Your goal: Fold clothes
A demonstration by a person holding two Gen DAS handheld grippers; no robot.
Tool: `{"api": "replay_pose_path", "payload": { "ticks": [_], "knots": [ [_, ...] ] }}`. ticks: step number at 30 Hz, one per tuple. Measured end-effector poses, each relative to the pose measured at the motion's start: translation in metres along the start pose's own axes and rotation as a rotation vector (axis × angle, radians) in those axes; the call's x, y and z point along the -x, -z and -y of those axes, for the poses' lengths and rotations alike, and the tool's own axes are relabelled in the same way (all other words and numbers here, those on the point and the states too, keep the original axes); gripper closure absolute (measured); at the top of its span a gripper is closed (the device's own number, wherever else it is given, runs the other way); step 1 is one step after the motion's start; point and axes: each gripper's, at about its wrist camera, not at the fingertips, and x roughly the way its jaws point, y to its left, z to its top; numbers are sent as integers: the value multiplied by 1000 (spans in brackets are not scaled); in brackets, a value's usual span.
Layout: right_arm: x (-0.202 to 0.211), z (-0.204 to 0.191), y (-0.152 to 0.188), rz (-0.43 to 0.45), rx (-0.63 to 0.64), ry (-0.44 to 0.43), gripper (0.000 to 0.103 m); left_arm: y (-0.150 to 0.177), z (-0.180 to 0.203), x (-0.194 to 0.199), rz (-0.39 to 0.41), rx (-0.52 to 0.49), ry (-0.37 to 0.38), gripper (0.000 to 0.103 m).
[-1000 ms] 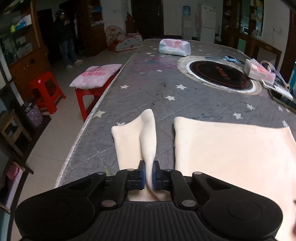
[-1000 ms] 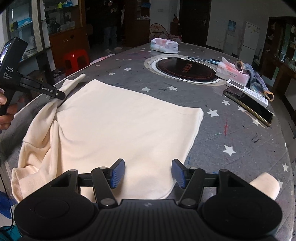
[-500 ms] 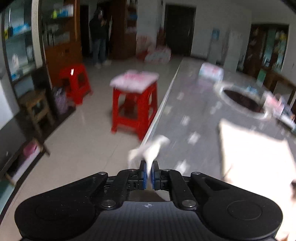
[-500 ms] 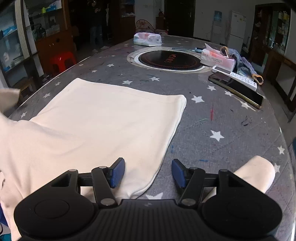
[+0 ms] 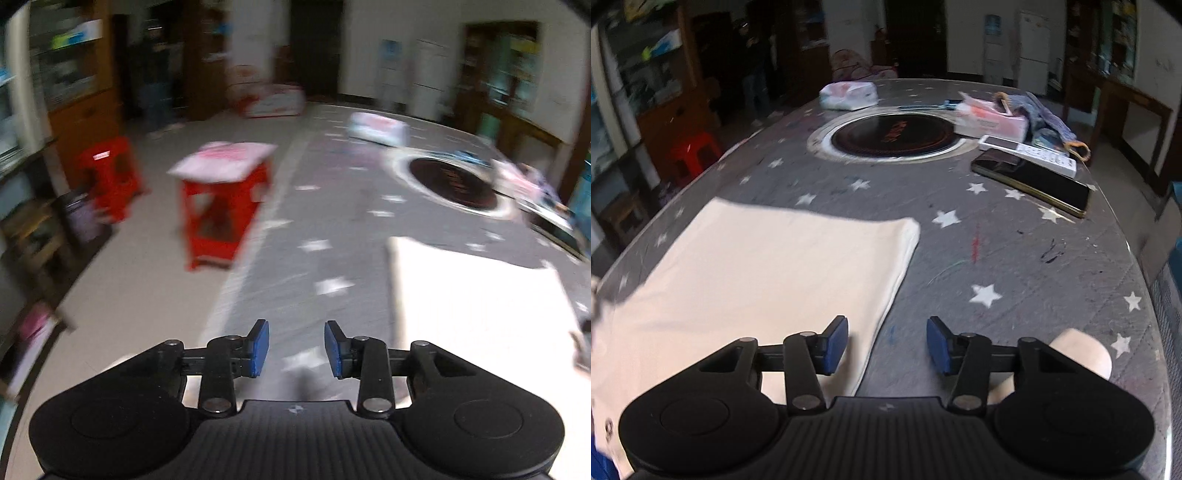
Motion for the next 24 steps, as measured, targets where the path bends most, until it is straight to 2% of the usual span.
{"api": "replay_pose_path", "payload": {
  "ticks": [4,10,13,14,17,24],
  "knots": [
    [-13,9,-13,4,-48,0,69,-21,46,-45,-28,-105,53,68],
    [-40,14,-28,-10,-84,2,73,-37,80,-97,-75,-193,55,68],
    [-53,17,-36,-17,-102,4,79,-41,87,-112,-78,-218,54,87],
    [-58,18,-39,-20,-108,4,85,-43,89,-114,-73,-227,58,93],
    [-68,20,-45,-23,-125,6,99,-48,100,-122,-53,-278,48,96],
    [-86,28,-69,-11,-97,121,100,-75,125,-153,-41,-309,51,97]
  ]
}}
